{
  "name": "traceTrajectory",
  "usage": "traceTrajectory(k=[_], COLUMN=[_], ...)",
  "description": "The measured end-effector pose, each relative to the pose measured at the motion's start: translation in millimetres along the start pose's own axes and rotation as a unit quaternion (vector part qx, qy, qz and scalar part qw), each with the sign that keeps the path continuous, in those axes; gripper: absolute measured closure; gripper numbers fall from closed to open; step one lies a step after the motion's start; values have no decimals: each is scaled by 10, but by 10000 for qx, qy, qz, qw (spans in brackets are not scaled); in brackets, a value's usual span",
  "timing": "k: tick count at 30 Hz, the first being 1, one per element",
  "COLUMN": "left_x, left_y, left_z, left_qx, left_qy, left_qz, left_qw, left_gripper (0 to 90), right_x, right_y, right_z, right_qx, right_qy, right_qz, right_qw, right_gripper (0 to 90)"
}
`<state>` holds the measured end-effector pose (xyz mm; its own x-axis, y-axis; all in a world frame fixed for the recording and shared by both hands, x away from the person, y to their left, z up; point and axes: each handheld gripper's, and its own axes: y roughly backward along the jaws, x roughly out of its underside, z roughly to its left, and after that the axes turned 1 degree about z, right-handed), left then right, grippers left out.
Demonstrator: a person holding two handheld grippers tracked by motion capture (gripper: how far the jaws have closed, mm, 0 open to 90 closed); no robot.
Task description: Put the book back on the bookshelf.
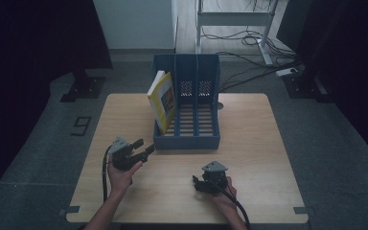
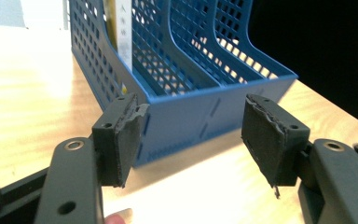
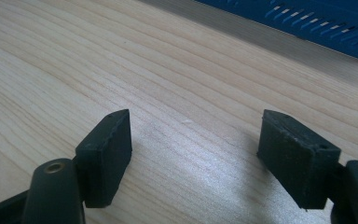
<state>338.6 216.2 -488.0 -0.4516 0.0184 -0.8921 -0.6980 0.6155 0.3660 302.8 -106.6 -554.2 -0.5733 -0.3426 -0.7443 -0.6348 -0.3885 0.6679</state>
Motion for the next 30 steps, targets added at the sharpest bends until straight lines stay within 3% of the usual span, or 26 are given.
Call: traceTrajectory(k=[9, 13, 17, 30], left_x=[309, 462, 592, 704], left_y=[117, 110, 91, 99], left_z=[-66, -65, -23, -5], left_qx=[250, 390, 446, 466], left_qy=[129, 61, 231, 232], left_qz=[189, 429, 553, 809], left_qw=[9994, 9983, 9972, 9954], left_gripper=[371, 371, 372, 378], right_x=[0, 0, 0, -5], right_y=[-1, 0, -1, -5], right_z=[0, 1, 1, 1], right_qx=[7, 9, 8, 2], right_qy=[-6, -7, -8, -11], right_qz=[-1, -1, -1, 2], right_qw=[10000, 10000, 10000, 10000], right_gripper=[252, 252, 252, 252])
